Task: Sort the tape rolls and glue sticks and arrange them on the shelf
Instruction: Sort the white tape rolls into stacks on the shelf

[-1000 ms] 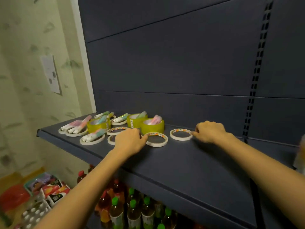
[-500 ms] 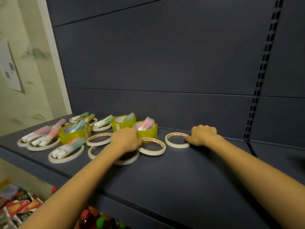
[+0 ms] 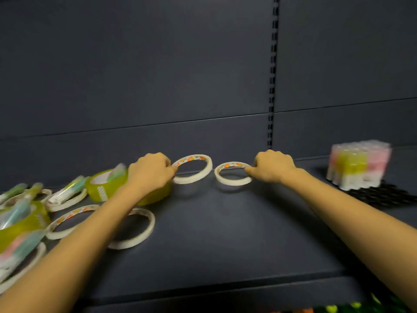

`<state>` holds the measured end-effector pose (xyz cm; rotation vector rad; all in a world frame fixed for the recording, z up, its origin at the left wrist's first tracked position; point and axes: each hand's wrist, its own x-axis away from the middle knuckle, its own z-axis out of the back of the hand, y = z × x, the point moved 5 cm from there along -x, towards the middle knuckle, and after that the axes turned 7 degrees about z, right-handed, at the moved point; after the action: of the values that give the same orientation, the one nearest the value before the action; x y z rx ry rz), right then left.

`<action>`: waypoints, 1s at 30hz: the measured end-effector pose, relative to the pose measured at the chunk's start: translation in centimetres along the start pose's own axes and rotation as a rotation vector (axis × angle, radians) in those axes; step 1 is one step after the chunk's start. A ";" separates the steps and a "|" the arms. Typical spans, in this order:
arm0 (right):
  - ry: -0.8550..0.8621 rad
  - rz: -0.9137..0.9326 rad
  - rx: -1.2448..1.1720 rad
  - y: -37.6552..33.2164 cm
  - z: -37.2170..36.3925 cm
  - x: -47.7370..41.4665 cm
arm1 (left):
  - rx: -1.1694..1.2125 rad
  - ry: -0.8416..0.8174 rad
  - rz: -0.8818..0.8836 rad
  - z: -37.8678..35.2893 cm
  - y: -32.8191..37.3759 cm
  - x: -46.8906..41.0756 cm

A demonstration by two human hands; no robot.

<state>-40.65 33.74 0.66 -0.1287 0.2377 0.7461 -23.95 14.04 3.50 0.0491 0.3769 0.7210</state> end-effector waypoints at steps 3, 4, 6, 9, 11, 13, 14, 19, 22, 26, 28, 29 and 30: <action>0.063 -0.098 0.020 3.1 1.2 3.6 | 0.031 0.017 -0.087 -0.8 3.2 0.3; 0.076 -0.127 0.034 4.2 1.6 4.8 | 0.049 0.015 -0.117 -1.0 4.5 0.6; 0.098 -0.178 0.055 6.4 2.4 7.4 | 0.081 0.004 -0.184 -1.4 7.3 1.4; 0.168 -0.252 0.071 9.8 3.9 11.7 | 0.122 -0.005 -0.294 -1.8 12.0 3.1; 0.180 -0.317 0.090 12.2 4.9 14.6 | 0.150 -0.002 -0.358 -1.8 15.2 4.5; 0.167 -0.365 0.124 14.9 5.8 17.3 | 0.183 -0.004 -0.411 -1.8 18.3 6.1; 0.170 -0.386 0.135 16.3 6.3 18.6 | 0.198 -0.009 -0.431 -1.8 19.9 7.0; 0.156 -0.478 0.133 23.8 8.2 25.2 | 0.247 -0.028 -0.501 -1.9 27.9 11.6; 0.142 -0.517 0.145 28.4 9.6 29.1 | 0.281 -0.036 -0.531 -1.9 32.8 14.3; 0.154 -0.562 0.157 34.4 10.9 33.7 | 0.325 -0.025 -0.582 -2.0 38.8 17.8; 0.162 -0.592 0.168 37.2 11.4 35.6 | 0.368 -0.060 -0.601 -2.2 41.7 19.3; 0.162 -0.608 0.172 38.5 11.6 36.5 | 0.379 -0.076 -0.601 -2.3 43.0 19.9; 0.161 -0.624 0.174 39.8 11.8 37.4 | 0.376 -0.083 -0.600 -2.4 44.4 20.6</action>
<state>-39.42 89.57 1.16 -0.0895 0.3908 0.0930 -38.86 60.71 2.36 0.3069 0.4171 0.0492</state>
